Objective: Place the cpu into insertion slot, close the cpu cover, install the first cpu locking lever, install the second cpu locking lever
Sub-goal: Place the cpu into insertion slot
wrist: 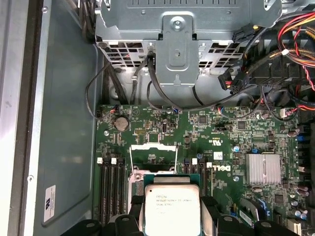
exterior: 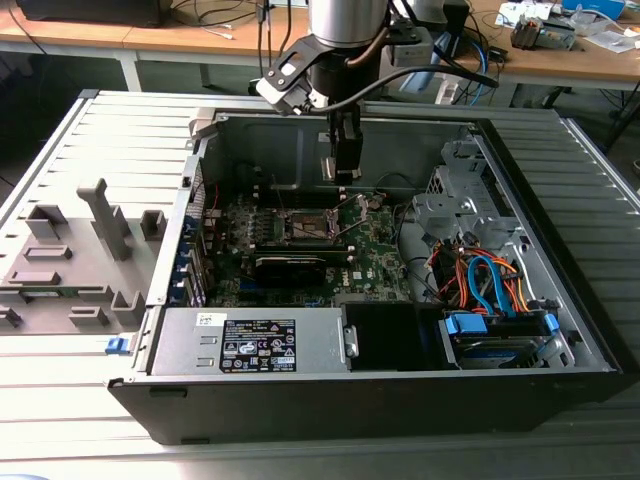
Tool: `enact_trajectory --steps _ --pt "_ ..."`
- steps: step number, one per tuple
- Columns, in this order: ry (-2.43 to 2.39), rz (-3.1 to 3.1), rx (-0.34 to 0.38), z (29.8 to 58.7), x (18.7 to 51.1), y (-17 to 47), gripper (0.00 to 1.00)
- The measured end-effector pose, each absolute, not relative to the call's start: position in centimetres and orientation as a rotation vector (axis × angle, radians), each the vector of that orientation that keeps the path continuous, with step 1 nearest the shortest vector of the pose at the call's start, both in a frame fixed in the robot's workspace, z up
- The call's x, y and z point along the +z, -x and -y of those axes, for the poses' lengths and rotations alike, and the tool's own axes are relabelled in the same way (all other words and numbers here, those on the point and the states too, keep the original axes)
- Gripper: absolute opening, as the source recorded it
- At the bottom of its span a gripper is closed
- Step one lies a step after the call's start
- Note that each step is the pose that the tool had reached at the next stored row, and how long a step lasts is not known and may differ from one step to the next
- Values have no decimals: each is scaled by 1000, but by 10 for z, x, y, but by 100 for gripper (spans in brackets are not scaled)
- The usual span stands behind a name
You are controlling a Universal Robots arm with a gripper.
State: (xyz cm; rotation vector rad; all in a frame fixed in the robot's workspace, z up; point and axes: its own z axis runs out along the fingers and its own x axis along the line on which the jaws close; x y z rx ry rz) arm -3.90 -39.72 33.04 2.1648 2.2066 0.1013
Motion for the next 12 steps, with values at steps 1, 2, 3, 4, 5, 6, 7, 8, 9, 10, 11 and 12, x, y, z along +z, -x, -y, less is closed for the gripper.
enact_trajectory --steps 1,2,3,4,5,6,7,8,9,10,11,12 --pt "-2165 -2206 101 397 330 40 55" --pt "-2165 -2206 102 397 330 40 55" --pt "-2165 -2206 102 397 330 41 55" --pt "-2165 -2206 102 397 330 41 55" --pt "-2165 -2207 101 397 330 42 55" --pt "-2165 -2207 101 397 330 43 55" --pt "-2165 -2207 101 397 330 44 55" --pt "-2165 -2206 101 397 330 44 55" --pt "-2165 -2206 101 397 330 44 55" --pt "-2165 -2207 101 397 330 45 55" --pt "-2165 -2206 101 397 329 45 55" --pt "-2165 -2207 101 397 329 46 55"
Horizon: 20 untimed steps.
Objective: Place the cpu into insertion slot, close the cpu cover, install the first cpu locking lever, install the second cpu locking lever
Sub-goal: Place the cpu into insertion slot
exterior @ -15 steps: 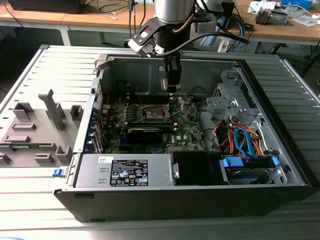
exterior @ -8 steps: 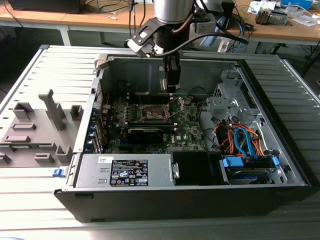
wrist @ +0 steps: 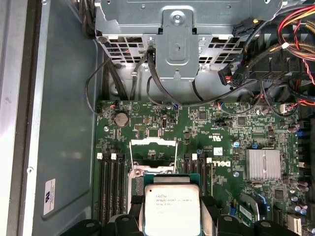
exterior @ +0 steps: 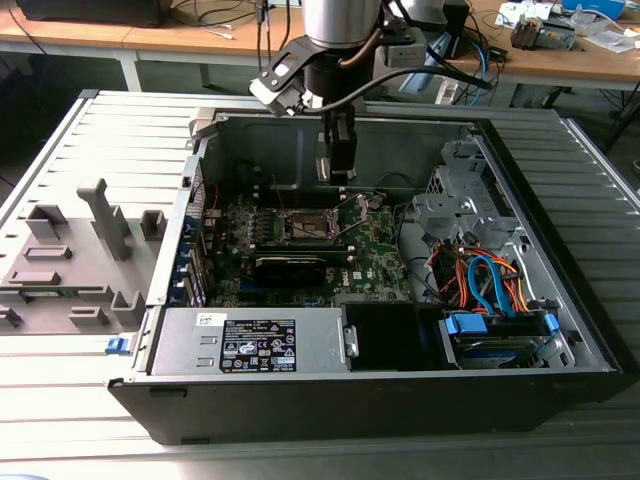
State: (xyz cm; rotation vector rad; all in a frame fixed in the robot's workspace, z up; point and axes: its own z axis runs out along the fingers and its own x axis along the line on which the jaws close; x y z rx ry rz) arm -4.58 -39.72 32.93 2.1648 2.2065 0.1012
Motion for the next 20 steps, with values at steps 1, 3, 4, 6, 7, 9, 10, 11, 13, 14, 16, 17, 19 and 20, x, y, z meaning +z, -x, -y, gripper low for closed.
enact_trajectory --steps 1,3,4,6,7,9,10,11,13,14,16,17,19,20 --pt "-2165 -2207 101 397 329 46 55" --pt "-2165 -2207 101 397 329 47 55" --pt "-2165 -2207 101 397 329 47 55" --pt "-2165 -2207 101 397 329 47 55" --pt "-2165 -2207 101 397 329 48 55" --pt "-2165 -2206 101 397 328 48 55" --pt "-2165 -2206 101 397 328 48 55" --pt "-2165 -2207 101 397 328 48 55" --pt "-2165 -2207 101 397 328 49 55" --pt "-2165 -2207 101 397 328 49 55" --pt "-2165 -2207 101 397 327 50 55" --pt "-2165 -2207 101 397 327 50 55" --pt "-2165 -2207 101 397 327 50 55" --pt "-2165 -2207 101 397 327 51 55"
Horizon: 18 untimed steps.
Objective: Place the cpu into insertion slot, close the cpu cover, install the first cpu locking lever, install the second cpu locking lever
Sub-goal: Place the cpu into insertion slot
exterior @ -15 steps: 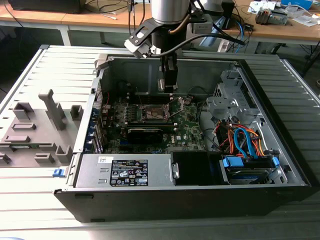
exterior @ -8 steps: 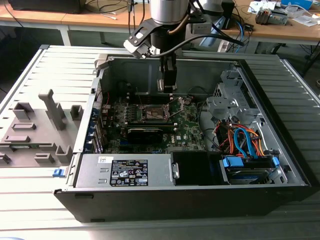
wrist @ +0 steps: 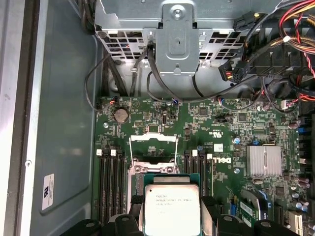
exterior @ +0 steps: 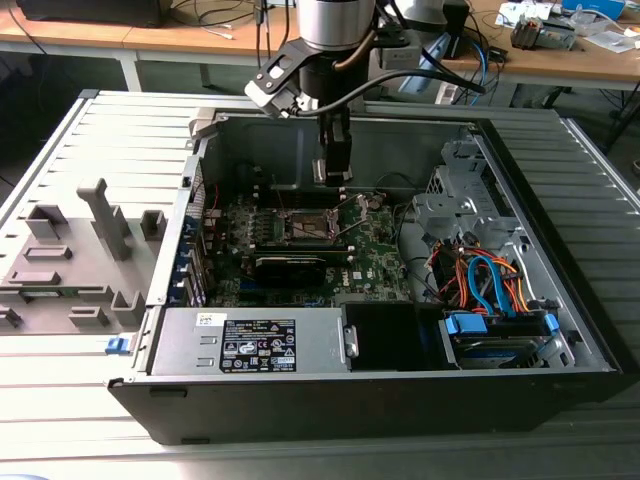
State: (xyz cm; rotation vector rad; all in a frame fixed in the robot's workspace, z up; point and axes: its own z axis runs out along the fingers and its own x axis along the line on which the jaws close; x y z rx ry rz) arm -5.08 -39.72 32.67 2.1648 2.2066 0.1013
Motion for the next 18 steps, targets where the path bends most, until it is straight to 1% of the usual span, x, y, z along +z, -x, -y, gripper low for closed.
enact_trajectory --steps 18 --pt "-2165 -2207 101 397 318 55 55"
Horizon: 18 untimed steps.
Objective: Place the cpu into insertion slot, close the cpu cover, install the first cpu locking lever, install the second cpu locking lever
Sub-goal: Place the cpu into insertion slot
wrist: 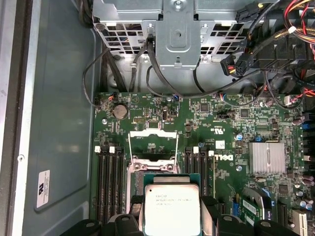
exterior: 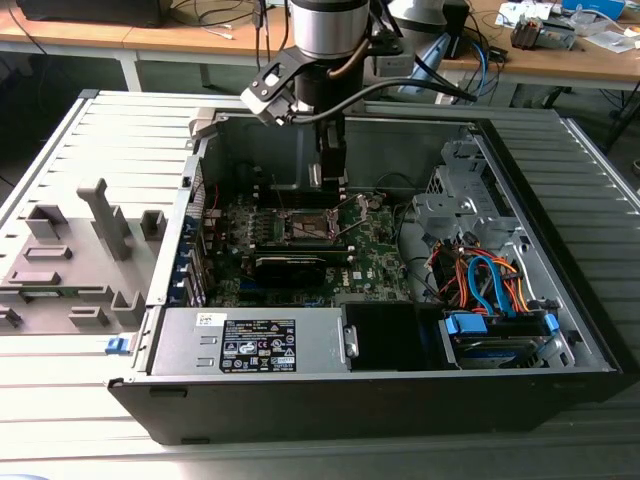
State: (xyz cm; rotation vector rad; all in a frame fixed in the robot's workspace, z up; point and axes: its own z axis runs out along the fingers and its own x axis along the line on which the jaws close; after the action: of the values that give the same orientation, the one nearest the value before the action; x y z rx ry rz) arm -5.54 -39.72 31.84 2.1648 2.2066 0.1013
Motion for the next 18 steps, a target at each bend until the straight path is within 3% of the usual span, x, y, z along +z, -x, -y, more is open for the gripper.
enact_trajectory --steps 18 --pt "-2165 -2207 101 397 311 58 55"
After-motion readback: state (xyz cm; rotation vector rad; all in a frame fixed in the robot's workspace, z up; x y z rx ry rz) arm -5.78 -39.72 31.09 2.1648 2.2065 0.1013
